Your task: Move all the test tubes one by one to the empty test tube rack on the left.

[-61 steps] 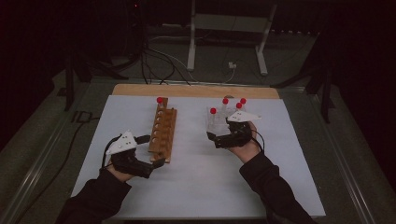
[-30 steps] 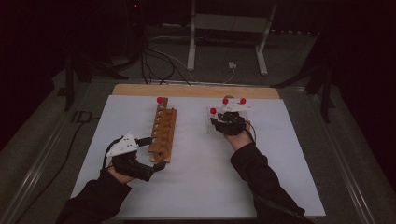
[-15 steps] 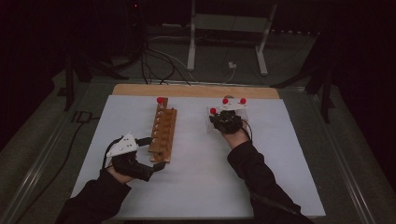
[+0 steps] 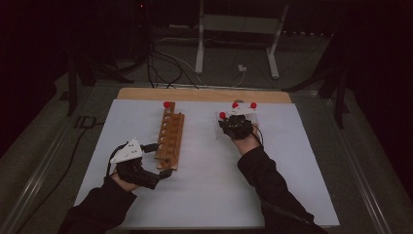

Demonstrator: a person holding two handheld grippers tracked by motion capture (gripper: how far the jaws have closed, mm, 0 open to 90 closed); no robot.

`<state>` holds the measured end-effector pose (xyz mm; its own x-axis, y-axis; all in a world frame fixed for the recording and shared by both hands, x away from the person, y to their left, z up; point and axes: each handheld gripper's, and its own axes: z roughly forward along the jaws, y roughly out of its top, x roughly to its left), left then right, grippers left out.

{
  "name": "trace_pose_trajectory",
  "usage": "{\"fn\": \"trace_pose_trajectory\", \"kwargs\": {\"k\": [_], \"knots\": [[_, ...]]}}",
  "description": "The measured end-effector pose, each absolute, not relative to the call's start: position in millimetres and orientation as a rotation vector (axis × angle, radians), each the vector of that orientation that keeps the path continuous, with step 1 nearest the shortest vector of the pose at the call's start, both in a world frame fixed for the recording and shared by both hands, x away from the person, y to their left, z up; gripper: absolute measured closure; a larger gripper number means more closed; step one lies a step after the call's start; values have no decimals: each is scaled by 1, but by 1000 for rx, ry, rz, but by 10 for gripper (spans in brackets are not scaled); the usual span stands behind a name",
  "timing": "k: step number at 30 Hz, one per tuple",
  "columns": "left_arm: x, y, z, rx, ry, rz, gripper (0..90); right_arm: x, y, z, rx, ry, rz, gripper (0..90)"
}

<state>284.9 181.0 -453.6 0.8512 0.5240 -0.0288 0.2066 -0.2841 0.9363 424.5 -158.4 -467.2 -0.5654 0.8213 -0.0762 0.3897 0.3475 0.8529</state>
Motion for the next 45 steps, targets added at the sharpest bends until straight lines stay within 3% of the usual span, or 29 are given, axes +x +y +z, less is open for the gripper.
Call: {"fn": "trace_pose_trajectory", "kwargs": {"k": [27,45], "knots": [[285,175,-447,1862,517,313,12,394,-165,-415,929,2093,1180,750],[292,155,-438,1892,475,324,12,351,-166,-424,839,2193,1207,750]]}}
